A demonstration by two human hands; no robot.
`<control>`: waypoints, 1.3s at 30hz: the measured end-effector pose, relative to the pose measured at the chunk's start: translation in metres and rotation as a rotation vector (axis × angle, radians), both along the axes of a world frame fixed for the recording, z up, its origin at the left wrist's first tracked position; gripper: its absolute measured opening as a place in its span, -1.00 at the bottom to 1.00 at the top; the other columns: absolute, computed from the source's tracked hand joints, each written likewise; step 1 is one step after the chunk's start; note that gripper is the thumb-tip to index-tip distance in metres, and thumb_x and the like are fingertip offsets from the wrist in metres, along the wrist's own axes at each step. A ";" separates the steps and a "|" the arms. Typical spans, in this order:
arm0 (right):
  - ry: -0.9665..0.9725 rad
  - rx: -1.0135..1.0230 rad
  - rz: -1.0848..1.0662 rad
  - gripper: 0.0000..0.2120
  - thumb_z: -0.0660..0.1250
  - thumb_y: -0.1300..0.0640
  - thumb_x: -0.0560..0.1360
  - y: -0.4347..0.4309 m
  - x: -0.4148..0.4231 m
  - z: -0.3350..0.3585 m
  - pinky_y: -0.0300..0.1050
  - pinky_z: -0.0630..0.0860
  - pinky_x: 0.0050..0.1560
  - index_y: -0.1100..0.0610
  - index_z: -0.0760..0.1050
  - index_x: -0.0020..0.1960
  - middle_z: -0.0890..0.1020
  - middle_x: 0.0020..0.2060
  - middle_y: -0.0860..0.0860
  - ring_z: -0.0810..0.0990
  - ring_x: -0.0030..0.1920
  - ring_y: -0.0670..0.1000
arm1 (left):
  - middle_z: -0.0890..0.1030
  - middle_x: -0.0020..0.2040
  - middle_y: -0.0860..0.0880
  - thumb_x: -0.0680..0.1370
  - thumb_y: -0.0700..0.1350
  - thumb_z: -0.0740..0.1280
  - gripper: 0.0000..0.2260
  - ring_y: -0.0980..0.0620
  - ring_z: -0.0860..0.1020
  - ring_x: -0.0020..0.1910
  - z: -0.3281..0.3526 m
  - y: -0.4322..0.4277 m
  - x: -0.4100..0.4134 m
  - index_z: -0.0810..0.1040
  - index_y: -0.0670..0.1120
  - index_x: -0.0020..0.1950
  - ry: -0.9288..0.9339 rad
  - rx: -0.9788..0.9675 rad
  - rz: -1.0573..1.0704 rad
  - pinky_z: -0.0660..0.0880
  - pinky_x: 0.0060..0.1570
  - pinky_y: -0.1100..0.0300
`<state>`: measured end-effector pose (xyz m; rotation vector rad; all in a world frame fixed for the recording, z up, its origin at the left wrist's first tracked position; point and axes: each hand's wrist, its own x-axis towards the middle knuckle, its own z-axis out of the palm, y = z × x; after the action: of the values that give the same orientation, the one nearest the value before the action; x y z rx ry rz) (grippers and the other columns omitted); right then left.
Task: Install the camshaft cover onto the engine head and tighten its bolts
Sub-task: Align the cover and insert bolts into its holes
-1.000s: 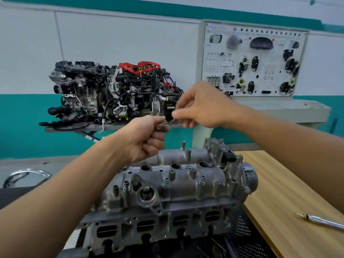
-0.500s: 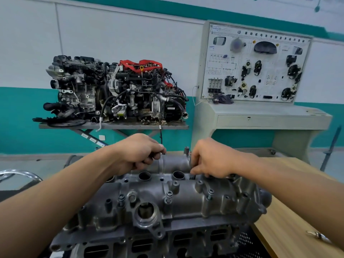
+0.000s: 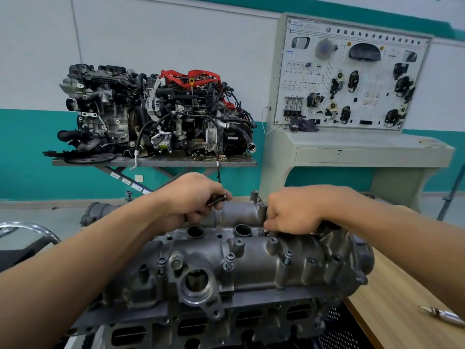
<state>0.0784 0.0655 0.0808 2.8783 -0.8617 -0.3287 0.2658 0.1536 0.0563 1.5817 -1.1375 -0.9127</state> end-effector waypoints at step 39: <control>-0.231 -0.012 0.167 -0.89 0.38 0.04 0.54 -0.012 -0.014 -0.019 -0.04 0.57 -0.03 -0.01 0.66 0.02 0.66 -0.21 -0.14 0.56 -0.20 -0.10 | 0.66 -0.40 0.15 0.27 0.04 0.65 -0.82 0.24 0.57 -0.39 -0.022 0.020 0.002 0.72 0.01 -0.30 -0.792 -0.166 -0.005 0.48 -0.32 0.36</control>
<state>0.0642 0.0531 0.0622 2.9913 -0.6427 0.0258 0.2674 0.1733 0.0342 1.8473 -1.6979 -0.1527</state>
